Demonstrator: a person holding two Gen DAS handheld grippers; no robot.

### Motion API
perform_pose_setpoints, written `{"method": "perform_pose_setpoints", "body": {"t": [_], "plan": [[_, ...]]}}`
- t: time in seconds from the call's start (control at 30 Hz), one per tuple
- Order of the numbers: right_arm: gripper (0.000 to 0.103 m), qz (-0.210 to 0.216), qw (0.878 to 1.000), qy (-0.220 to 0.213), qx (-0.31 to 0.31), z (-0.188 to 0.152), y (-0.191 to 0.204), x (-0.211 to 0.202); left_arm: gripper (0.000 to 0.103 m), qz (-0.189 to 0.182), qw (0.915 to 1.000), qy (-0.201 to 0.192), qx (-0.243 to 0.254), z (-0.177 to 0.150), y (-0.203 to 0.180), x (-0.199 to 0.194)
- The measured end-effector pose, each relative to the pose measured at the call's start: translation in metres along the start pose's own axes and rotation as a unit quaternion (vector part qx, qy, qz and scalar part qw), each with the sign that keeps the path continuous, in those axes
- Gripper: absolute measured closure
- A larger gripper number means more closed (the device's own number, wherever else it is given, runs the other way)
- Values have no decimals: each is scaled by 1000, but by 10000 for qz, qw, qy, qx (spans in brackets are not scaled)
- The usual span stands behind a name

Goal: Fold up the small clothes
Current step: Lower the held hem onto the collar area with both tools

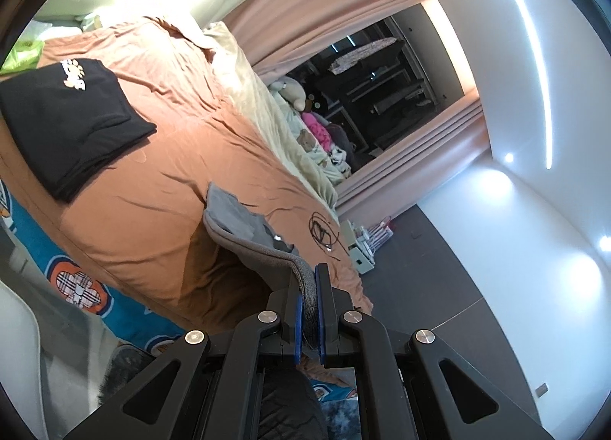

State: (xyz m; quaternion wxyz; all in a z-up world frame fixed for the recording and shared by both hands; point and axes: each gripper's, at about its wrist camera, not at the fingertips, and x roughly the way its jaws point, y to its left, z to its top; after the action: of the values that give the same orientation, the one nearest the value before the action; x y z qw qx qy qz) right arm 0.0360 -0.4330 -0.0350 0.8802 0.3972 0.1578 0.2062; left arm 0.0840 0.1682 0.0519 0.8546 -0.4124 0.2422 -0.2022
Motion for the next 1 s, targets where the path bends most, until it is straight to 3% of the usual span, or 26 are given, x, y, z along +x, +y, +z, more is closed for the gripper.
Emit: {"method": "perform_pose_setpoints", "body": {"t": [0.23, 0.5, 1.0], "plan": [[101, -256, 9995, 149, 107, 2, -37, 37, 97, 222, 9992, 235, -244, 1, 34, 32], [101, -461, 9979, 347, 292, 33, -83, 116, 97, 428, 9981, 405, -201, 22, 43, 80], [101, -965, 9927, 711, 139, 102, -74, 201, 97, 956, 9931, 676, 104, 77, 34, 182]]}}
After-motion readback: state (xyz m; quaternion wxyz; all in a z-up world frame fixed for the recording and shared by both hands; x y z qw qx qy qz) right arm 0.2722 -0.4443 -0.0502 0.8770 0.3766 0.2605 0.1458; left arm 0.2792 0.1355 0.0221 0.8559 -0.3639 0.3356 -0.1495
